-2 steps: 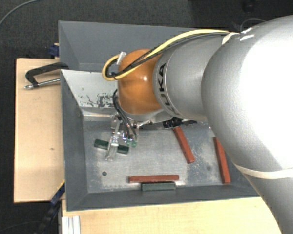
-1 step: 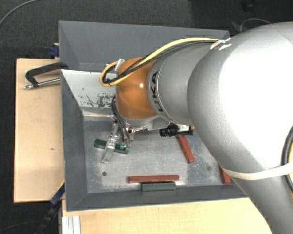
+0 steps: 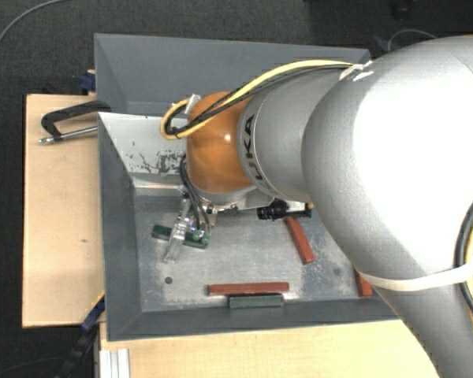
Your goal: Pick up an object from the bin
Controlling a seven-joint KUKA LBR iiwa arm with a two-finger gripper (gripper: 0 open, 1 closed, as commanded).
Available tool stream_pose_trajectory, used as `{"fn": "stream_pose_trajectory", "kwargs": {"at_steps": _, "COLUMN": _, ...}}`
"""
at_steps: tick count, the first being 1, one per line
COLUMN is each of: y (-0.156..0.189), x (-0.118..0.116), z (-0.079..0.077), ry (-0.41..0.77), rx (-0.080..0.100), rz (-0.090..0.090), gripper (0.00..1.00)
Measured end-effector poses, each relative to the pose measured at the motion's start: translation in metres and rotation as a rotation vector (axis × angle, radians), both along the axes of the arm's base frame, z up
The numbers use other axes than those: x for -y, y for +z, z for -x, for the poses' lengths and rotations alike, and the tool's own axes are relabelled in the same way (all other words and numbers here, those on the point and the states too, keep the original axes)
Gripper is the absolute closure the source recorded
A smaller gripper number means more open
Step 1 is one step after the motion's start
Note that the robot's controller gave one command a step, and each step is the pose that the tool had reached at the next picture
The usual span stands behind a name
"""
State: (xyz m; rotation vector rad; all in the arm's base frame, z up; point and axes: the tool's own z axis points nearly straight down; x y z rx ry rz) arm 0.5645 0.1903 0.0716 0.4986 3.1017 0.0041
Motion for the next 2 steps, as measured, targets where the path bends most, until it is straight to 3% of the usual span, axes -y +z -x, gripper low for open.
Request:
{"fn": "stream_pose_trajectory", "kwargs": {"at_steps": 1, "y": 0.000, "x": 0.000, "z": 0.000, "ry": 0.000, "rx": 0.000, "rz": 0.000, "gripper": 1.00}}
{"fn": "stream_pose_trajectory", "kwargs": {"at_steps": 2, "y": 0.024, "x": -0.001, "z": -0.001, "ry": 0.001, "rx": 0.006, "rz": -0.002, "gripper": 1.00}}
